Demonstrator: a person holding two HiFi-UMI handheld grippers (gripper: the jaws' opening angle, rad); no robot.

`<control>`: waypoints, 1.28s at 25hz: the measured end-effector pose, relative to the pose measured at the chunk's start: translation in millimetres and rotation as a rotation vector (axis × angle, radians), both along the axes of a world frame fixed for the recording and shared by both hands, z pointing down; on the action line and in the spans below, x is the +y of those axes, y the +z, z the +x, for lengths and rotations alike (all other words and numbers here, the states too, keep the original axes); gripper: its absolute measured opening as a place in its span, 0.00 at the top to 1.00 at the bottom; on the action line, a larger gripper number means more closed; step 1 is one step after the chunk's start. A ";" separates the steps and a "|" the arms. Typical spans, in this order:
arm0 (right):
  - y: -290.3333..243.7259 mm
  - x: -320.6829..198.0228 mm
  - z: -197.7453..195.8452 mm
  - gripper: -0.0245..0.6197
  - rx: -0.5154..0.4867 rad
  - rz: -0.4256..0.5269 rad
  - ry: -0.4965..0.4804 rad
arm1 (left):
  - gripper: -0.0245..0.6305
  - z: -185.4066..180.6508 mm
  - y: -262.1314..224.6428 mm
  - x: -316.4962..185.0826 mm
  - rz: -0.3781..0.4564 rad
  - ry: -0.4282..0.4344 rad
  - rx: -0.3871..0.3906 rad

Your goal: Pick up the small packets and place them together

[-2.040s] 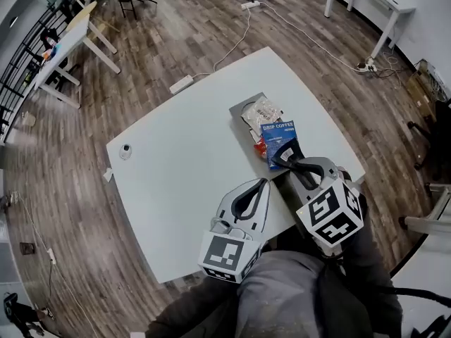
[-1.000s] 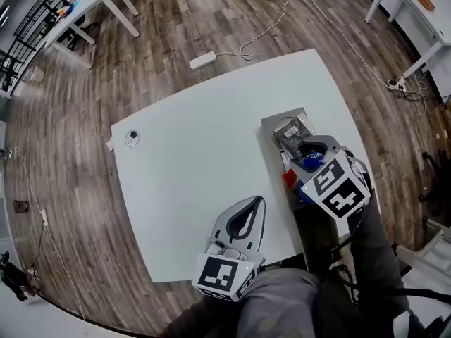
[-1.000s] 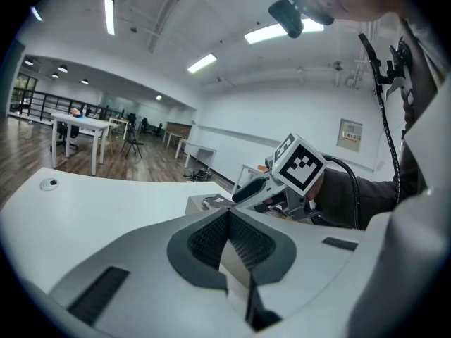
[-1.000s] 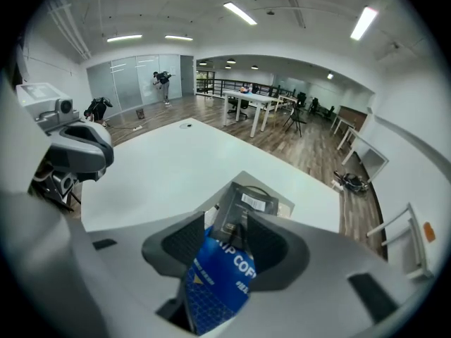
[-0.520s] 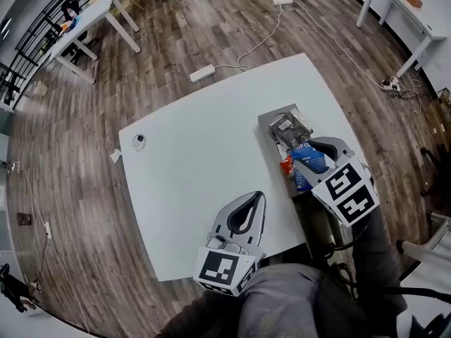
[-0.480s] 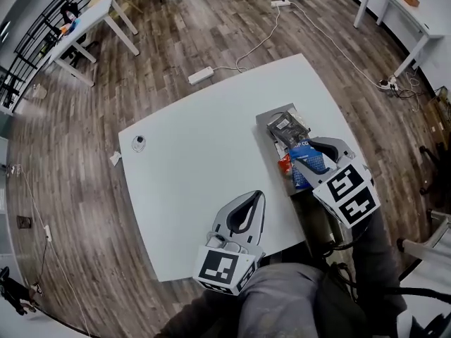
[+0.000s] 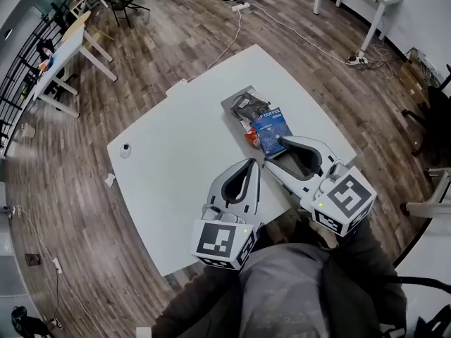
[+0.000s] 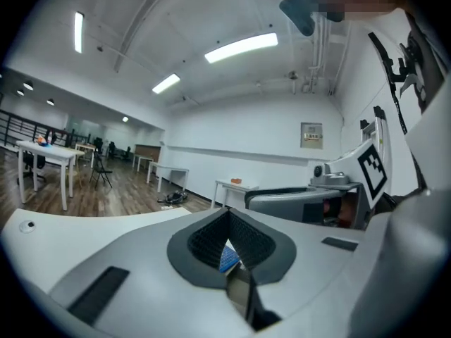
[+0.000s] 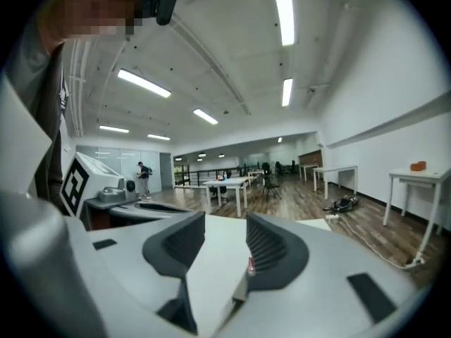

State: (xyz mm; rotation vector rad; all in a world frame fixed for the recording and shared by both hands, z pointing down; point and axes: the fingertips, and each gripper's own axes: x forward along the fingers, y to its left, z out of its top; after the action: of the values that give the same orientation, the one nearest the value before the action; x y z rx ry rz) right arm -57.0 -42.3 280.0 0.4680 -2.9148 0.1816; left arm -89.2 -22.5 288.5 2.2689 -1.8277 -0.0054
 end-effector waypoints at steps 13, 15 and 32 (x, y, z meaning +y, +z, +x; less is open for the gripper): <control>-14.8 21.7 45.8 0.95 -0.126 0.067 0.058 | 0.96 37.3 -30.3 7.9 0.067 -0.146 -0.122; -17.7 24.5 48.6 0.95 -0.130 0.076 0.052 | 0.96 41.2 -33.8 10.7 0.072 -0.153 -0.137; -32.9 15.9 56.4 0.95 -0.174 0.123 0.026 | 0.96 49.3 -36.4 11.0 0.074 -0.191 -0.181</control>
State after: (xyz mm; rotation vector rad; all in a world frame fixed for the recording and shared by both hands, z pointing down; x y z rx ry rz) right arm -0.5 -26.5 247.2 0.5345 -3.1041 0.0490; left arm -39.9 -11.5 252.1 2.1960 -2.1652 0.1055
